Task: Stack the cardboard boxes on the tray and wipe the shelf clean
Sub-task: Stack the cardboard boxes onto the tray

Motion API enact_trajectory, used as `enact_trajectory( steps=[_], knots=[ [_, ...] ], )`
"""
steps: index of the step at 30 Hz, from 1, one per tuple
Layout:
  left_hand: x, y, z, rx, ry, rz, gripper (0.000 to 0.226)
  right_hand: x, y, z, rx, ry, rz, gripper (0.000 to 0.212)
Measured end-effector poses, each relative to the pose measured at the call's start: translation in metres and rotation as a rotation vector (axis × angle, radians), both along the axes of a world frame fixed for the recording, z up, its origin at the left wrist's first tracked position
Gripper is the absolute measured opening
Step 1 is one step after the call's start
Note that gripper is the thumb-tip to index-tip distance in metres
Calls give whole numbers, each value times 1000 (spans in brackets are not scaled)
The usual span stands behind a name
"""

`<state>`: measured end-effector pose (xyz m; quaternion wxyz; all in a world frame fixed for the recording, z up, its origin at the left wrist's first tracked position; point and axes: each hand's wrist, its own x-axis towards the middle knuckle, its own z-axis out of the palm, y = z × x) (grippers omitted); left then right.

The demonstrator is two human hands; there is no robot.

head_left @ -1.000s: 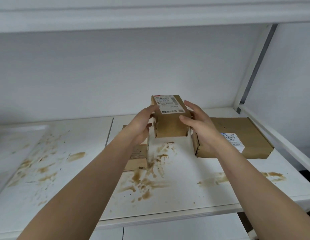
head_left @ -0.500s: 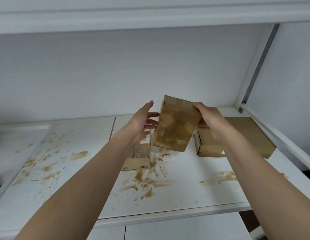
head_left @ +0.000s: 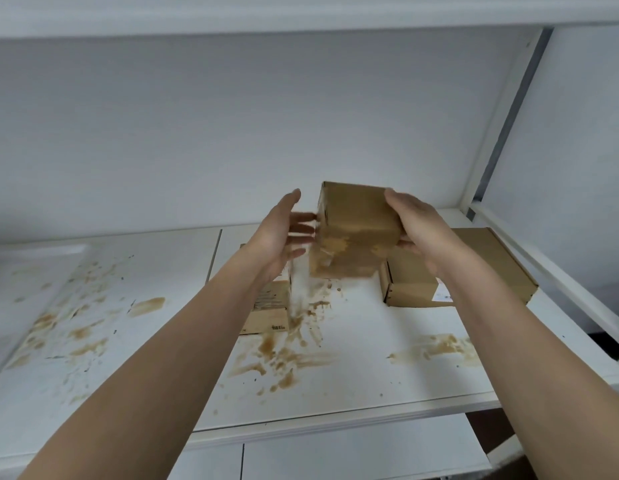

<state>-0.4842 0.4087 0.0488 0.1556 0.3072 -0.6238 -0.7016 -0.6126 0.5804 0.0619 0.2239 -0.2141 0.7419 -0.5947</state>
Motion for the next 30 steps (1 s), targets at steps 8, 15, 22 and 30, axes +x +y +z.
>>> enact_trajectory(
  steps=[8, 15, 22, 30],
  knots=[
    [-3, 29, -35, 69, -142, -40, 62, 4, 9, -60, 253, 95, 37, 20],
    [-7, 40, -30, -30, -306, -127, 48, 7, 12, -55, 375, -19, 149, 52],
    [-8, 45, -59, -120, -431, -265, 21, 19, 16, -59, 559, -21, 275, 77],
    [0, 49, -57, -231, -497, -324, 16, 30, 11, -48, 750, 101, 341, 72]
  ],
)
